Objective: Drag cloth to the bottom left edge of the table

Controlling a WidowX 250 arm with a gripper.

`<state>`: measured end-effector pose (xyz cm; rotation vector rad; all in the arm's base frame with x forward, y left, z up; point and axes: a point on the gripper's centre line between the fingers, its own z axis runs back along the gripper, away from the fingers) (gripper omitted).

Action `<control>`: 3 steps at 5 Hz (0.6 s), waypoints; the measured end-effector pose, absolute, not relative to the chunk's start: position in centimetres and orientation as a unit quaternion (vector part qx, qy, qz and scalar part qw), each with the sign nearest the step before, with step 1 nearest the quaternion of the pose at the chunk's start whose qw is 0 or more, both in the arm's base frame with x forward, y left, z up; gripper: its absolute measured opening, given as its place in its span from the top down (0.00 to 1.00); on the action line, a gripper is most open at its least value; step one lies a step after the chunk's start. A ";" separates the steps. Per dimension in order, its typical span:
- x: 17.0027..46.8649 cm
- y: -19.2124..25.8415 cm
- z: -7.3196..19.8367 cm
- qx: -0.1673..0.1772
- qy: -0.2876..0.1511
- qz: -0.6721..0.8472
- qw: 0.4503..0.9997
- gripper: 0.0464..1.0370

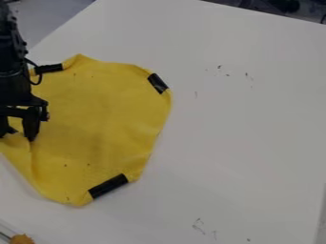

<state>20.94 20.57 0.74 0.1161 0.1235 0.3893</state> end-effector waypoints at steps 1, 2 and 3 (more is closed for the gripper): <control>20.8 20.7 0.9 0.064 0.068 0.190 0.977 0.67; 20.6 20.8 1.8 0.084 0.065 0.185 0.977 0.89; 19.2 20.4 4.2 0.120 0.035 0.204 0.971 0.98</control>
